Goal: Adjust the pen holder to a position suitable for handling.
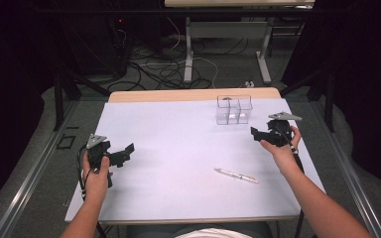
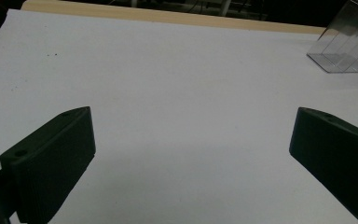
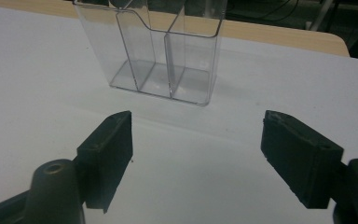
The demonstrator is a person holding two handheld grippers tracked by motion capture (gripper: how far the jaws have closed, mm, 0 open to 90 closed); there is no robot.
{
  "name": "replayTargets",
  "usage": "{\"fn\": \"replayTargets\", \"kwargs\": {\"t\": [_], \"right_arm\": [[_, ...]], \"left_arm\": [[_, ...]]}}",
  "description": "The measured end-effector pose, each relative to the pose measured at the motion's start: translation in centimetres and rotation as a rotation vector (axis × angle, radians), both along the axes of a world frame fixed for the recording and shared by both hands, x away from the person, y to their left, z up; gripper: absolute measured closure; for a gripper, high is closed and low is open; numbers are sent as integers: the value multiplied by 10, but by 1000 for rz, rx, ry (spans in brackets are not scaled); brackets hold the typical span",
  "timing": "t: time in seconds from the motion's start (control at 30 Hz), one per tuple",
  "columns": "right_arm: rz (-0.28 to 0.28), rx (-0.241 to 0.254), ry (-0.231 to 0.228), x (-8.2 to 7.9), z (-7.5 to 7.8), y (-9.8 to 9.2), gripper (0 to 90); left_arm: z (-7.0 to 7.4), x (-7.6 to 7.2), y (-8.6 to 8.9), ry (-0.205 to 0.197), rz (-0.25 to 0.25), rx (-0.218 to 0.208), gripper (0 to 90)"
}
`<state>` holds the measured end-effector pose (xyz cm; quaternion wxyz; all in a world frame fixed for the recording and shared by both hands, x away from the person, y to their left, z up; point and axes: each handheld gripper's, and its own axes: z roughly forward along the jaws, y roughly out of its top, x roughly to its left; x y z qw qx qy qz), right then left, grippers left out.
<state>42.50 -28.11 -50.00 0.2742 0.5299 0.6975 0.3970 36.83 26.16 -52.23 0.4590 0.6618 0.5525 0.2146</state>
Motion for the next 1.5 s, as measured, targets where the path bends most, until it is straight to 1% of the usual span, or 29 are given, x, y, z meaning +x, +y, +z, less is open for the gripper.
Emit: {"fn": "replayTargets", "kwargs": {"t": [0.07, 0.13, 0.2, 0.27, 0.3, 0.37, 0.43, 0.53, 0.57, 0.63, 0.67, 0.73, 0.77, 0.8, 0.9, 0.97, 1.0, 1.1, 1.17, 1.2, 1.23, 1.3, 1.37, 1.5], "right_arm": [[5, 3, 6, 3, 5, 1, 275], [13, 9, -3, 6, 13, 3, 285], [22, 5, -5, 9, 22, 4, 294], [34, 12, -1, 14, 31, 4, 325], [48, 30, 10, 16, 35, 4, 351], [71, 48, 41, 21, 42, 6, 361], [90, 44, 54, 26, 50, 7, 361], [98, 35, 59, 34, 58, 10, 364], [103, 25, 54, 36, 61, 10, 364], [117, 1, 26, 42, 65, 12, 364], [117, 1, 26, 42, 65, 12, 364], [122, -31, 17, 50, 69, 15, 361], [122, -31, 17, 50, 69, 15, 361], [121, -37, 23, 55, 71, 18, 361], [113, -78, 28, 63, 72, 21, 367], [121, -47, 28, 70, 71, 20, 415], [120, -43, 30, 73, 70, 20, 430], [106, -61, 42, 83, 69, 19, 478], [100, -64, 50, 88, 68, 19, 540], [97, -64, 51, 90, 67, 19, 551], [92, -66, 46, 93, 67, 19, 588], [76, -62, 38, 96, 66, 18, 628], [62, -73, 35, 100, 63, 17, 670], [35, -90, 45, 107, 58, 13, 754]], "left_arm": [[1, 0, 0, -5, -2, -1, 0], [1, 0, 0, -1, -2, -1, 1], [1, 0, 0, 0, -3, 1, 1], [1, 0, 0, 0, -3, 1, 1], [1, 0, 0, 0, -4, 1, 1], [1, 0, 0, 0, -4, 2, 1], [1, 0, 0, 2, -5, -1, 1], [0, 0, 0, 3, -2, -5, 1], [0, 0, 0, 4, -2, -5, 1], [0, 0, 0, 4, -2, -6, 1], [0, 0, 0, 3, -2, -5, 1], [0, 0, 0, 3, -2, -5, 1], [0, 0, 0, 4, -1, -6, 1], [0, 0, 0, 4, -1, -6, 1], [-1, 0, 0, 4, -2, -8, 1], [-1, 1, 0, 5, -2, -5, 2], [-1, 1, 0, 4, -2, -6, 2], [-1, 1, 1, 6, -1, -5, 2], [-1, 0, 1, 8, 0, -5, 2], [-1, 0, 1, 8, 0, -5, 2], [-1, 0, 1, 8, -1, -6, 2], [-1, 0, 1, 5, 1, -12, 2], [-1, 0, 2, 5, 1, -10, 3], [-1, 0, 2, 4, -1, -13, 3]]}}
